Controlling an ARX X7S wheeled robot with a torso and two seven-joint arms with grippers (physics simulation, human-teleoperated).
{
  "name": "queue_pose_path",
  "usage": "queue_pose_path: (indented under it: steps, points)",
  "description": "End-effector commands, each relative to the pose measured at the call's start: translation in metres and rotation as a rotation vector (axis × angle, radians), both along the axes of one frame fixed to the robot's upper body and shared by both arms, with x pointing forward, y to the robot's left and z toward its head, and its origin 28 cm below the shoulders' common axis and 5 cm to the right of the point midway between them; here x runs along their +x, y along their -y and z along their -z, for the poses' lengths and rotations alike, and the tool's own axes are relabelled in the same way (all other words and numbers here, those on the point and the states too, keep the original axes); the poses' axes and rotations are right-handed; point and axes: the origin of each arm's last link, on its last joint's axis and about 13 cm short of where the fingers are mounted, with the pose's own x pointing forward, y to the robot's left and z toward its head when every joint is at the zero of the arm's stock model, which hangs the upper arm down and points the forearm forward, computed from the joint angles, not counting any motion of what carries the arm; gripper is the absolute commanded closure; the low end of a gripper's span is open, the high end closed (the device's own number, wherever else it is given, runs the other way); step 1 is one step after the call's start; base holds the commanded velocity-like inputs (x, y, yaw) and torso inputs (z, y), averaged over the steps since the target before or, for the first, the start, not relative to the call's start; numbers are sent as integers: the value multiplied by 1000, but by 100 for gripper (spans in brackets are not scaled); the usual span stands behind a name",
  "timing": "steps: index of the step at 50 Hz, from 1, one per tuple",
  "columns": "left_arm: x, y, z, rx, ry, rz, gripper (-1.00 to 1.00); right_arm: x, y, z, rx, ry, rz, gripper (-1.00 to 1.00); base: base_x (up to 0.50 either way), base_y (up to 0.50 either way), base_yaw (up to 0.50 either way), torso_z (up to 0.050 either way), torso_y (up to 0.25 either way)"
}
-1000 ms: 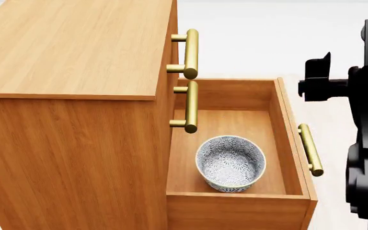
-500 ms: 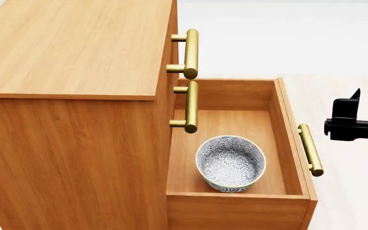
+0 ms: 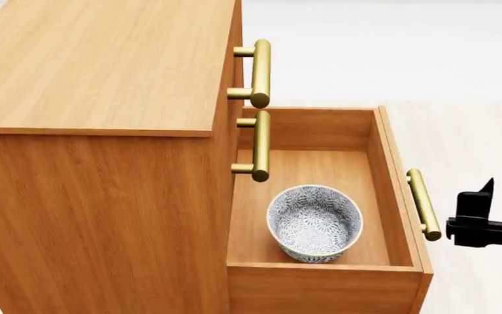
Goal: Put the bowl in the bottom drawer of the cabinet and close it.
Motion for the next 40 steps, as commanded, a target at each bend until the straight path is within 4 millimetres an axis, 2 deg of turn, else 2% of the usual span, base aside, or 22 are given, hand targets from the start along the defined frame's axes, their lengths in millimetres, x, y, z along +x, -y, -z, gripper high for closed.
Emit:
queue_pose_path:
  steps: [1, 10, 11, 17, 40]
  points:
    - [0, 0, 0, 1, 1, 0, -100, -6, 4, 20, 9, -38, 22, -100, 0, 0, 0, 0, 0]
    - [0, 0, 0, 2, 2, 0, -100, -10, 4, 34, 19, -67, 30, -100, 0, 0, 0, 0, 0]
    - [0, 0, 6, 2, 2, -1, -100, -10, 5, 37, 19, -72, 33, -100, 0, 0, 0, 0, 0]
    - [0, 0, 1, 1, 2, 0, -100, -11, 6, 48, 24, -100, 42, -100, 0, 0, 0, 0, 0]
    - [-1, 0, 0, 4, 4, 0, -100, -9, 8, 72, 37, -159, 64, -100, 0, 0, 0, 0, 0]
